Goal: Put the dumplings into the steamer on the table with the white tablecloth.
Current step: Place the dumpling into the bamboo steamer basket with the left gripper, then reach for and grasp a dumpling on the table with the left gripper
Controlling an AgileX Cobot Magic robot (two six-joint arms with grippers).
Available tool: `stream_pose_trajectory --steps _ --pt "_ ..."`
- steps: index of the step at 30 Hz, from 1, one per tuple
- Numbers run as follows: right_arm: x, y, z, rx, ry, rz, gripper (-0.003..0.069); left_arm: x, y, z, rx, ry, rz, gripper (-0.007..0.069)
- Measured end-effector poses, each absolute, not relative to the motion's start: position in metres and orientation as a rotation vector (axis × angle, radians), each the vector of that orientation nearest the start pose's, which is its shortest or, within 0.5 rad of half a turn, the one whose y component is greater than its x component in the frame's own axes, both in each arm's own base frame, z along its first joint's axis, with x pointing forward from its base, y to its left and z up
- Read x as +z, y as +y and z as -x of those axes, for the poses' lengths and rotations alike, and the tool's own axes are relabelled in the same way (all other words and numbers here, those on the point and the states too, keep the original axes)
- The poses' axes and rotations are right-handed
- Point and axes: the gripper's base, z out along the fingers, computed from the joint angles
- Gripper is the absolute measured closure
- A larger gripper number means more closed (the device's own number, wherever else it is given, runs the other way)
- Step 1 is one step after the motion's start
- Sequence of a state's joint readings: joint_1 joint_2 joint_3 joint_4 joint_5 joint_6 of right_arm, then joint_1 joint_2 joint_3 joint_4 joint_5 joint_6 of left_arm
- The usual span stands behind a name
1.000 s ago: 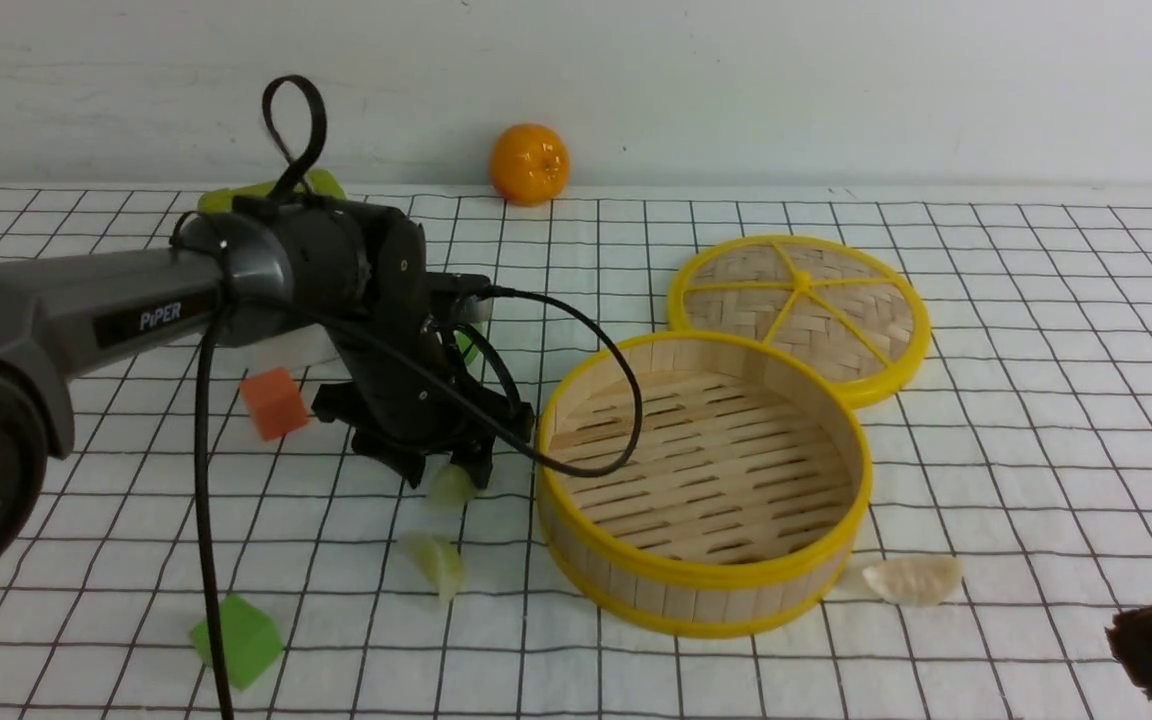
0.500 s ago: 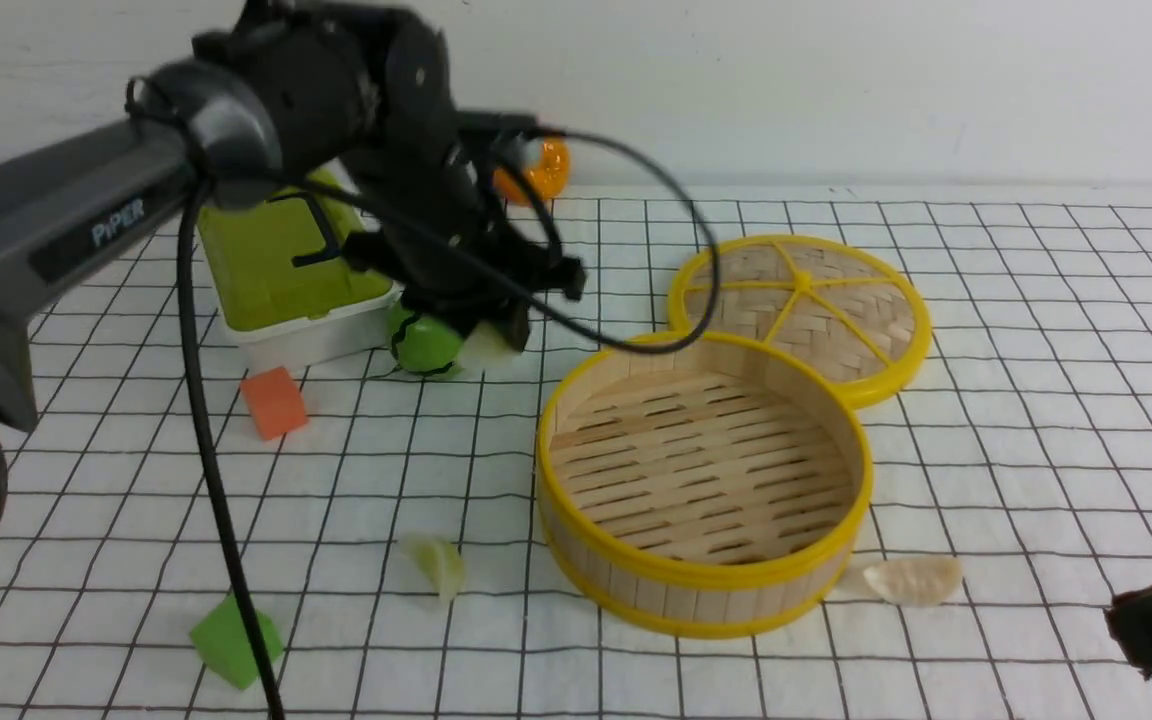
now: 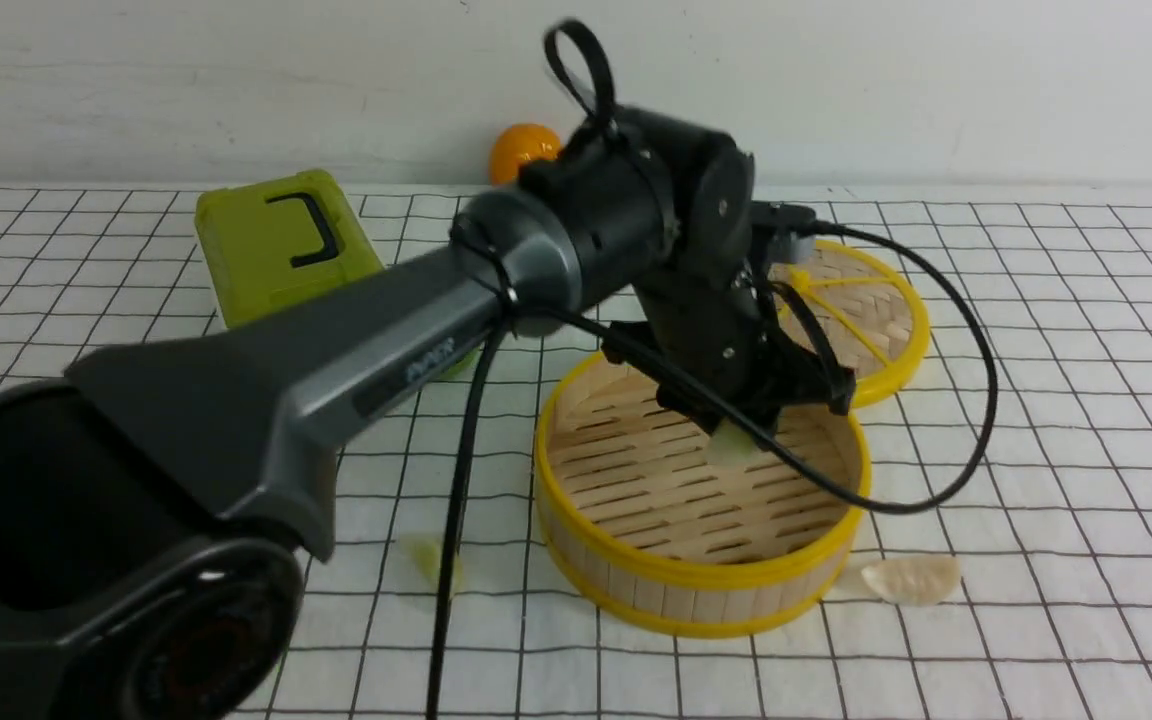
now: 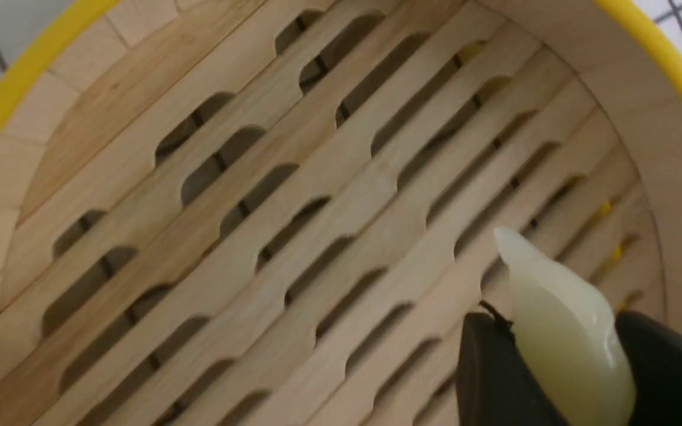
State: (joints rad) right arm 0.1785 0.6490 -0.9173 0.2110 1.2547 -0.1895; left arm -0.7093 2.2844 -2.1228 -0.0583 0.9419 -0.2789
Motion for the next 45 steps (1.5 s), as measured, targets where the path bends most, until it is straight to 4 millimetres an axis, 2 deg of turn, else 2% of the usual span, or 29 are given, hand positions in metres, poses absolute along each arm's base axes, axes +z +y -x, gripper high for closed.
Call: stream_pose_trajectory --steps 5,12,16,19,20,22,27,28,29,32,33,36,39,40,41,42,43,44,45 --pt "0.368 0.023 -0.058 0.21 2.359 0.381 0.0639 0.223 -0.343 -0.4 -0.456 2.551 -0.344 0.0385" --pt "0.368 0.021 -0.055 0.183 2.347 0.397 0.0639 0.201 -0.343 -0.406 -0.415 2.576 -0.262 0.0385" --pt "0.368 0.023 -0.054 0.194 2.336 0.446 0.0635 0.194 -0.343 -0.406 -0.408 2.605 -0.253 0.0315" --pt "0.368 0.023 -0.054 0.188 2.335 0.451 0.0631 0.198 -0.341 -0.403 -0.39 2.63 -0.254 0.0237" --pt "0.368 0.023 -0.054 0.188 2.336 0.451 0.063 0.198 -0.341 -0.403 -0.388 2.633 -0.254 0.0232" --pt "0.368 0.023 -0.054 0.187 2.337 0.451 0.0629 0.208 -0.337 -0.399 -0.367 2.646 -0.267 0.0204" --pt "0.368 0.023 -0.054 0.187 2.338 0.451 0.0621 0.29 -0.315 -0.376 -0.336 2.572 -0.381 0.0193" --pt "0.368 0.023 -0.054 0.187 2.337 0.451 0.0621 0.298 -0.311 -0.373 -0.327 2.574 -0.389 0.0193" --pt "0.369 0.023 -0.054 0.187 2.331 0.45 0.0621 0.329 -0.299 -0.36 -0.31 2.548 -0.412 0.0193" --pt "0.371 0.023 -0.056 0.189 2.3 0.442 0.062 0.373 -0.273 -0.337 -0.252 2.521 -0.423 0.0193" --pt "0.371 0.023 -0.057 0.189 2.288 0.439 0.0619 0.383 -0.265 -0.33 -0.226 2.508 -0.42 0.0193" --pt "0.374 0.025 -0.059 0.208 2.245 0.429 0.0616 0.395 -0.244 -0.313 -0.146 2.494 -0.411 0.0193" --pt "0.376 0.027 -0.06 0.233 2.225 0.424 0.0613 0.383 -0.23 -0.301 -0.075 2.543 -0.394 0.0195" --pt "0.377 0.028 -0.06 0.255 2.218 0.422 0.061 0.371 -0.219 -0.293 -0.044 2.586 -0.358 0.0196" --pt "0.377 0.028 -0.06 0.26 2.218 0.422 0.061 0.37 -0.218 -0.292 -0.042 2.591 -0.354 0.0196" --pt "0.377 0.029 -0.06 0.27 2.217 0.422 0.0609 0.361 -0.212 -0.286 -0.036 2.611 -0.33 0.0197" --pt "0.377 0.03 -0.059 0.282 2.216 0.422 0.0607 0.342 -0.202 -0.28 -0.04 2.634 -0.281 0.0197" --pt "0.377 0.03 -0.059 0.284 2.216 0.422 0.0607 0.34 -0.198 -0.277 -0.05 2.63 -0.263 0.0197" --pt "0.377 0.03 -0.059 0.288 2.216 0.422 0.0604 0.326 -0.188 -0.274 -0.078 2.637 -0.195 0.0197"
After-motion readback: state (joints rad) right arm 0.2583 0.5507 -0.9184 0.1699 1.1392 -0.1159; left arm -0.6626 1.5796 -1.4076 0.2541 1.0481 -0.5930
